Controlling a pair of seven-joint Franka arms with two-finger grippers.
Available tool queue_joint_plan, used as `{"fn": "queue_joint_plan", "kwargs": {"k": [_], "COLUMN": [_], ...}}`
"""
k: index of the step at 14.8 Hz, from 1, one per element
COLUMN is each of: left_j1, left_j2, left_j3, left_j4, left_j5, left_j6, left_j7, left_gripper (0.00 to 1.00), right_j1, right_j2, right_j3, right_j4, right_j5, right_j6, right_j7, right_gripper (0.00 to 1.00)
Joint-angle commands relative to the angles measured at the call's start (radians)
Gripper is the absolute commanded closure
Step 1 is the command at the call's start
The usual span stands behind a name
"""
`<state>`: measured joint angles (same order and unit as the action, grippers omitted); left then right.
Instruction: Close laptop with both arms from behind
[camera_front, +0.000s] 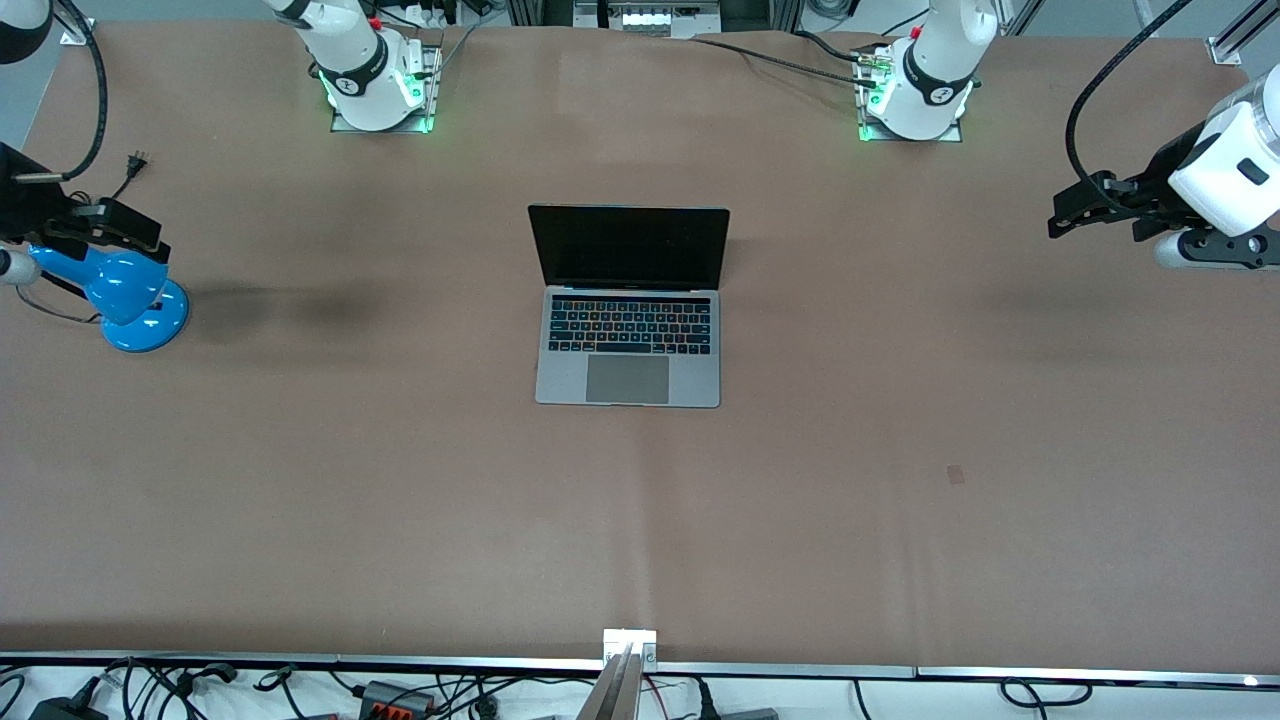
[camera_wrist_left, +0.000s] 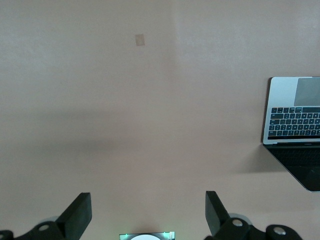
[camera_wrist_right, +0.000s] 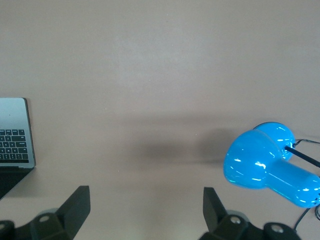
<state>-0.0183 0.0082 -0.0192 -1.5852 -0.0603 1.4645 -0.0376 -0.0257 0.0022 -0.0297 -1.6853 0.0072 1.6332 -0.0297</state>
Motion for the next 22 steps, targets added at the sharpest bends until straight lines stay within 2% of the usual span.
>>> {"fn": "queue_joint_plan", "kwargs": {"k": [1,2,4,5,6,8,11,12,15,20,22], "left_j1": [-0.015,-0.017,-0.02,-0.02,-0.02,-0.02,-0.019,-0.012,-0.006,-0.009,-0.008], "left_j2": [0.013,0.015,0.015,0.015,0.016,0.016,0.015,0.015,0.013,0.016,0.016], "left_j3": [0.007,0.005,0.005,0.005,0.005,0.005,0.005,0.005,0.007,0.007,0.008], "left_j4": [0.033,0.034,0.037,0.037,0.037,0.039,0.036,0.034,0.024,0.034,0.034], "left_j5": [-0.015,-0.013,-0.01,-0.01,-0.012,-0.015,-0.016,-0.018,-0.019,-0.021,-0.019], "left_j6": [-0.021,-0.02,-0.018,-0.018,-0.016,-0.016,-0.003,-0.001,0.031,0.027,0.025], "left_j7": [0.002,0.002,0.002,0.002,0.002,0.002,0.005,0.007,0.09,0.052,0.019], "left_gripper": [0.0,0.0,0.0,0.0,0.0,0.0,0.0,0.0,0.0,0.0,0.0], "right_j1": [0.033,0.047,0.073,0.082,0.087,0.116,0.147,0.156,0.187,0.19,0.19], "right_j2": [-0.016,-0.011,-0.005,-0.001,0.001,0.004,0.012,0.019,0.025,0.042,0.045], "right_j3": [-0.001,-0.001,-0.001,-0.001,-0.001,-0.001,-0.001,-0.001,-0.001,-0.001,-0.001], "right_j4": [-0.03,-0.031,-0.034,-0.034,-0.034,-0.034,-0.034,-0.033,-0.03,-0.034,-0.043], "right_j5": [-0.001,0.0,0.005,0.005,0.007,0.007,0.007,0.008,0.013,0.128,0.219], "right_j6": [-0.015,-0.018,-0.044,-0.045,-0.045,-0.052,-0.061,-0.074,-0.079,-0.082,-0.101], "right_j7": [0.01,0.01,0.013,0.033,0.051,0.054,0.054,0.051,0.054,0.054,0.054], "right_gripper": [0.0,0.0,0.19,0.25,0.35,0.63,0.95,1.0,1.0,1.0,1.0]}}
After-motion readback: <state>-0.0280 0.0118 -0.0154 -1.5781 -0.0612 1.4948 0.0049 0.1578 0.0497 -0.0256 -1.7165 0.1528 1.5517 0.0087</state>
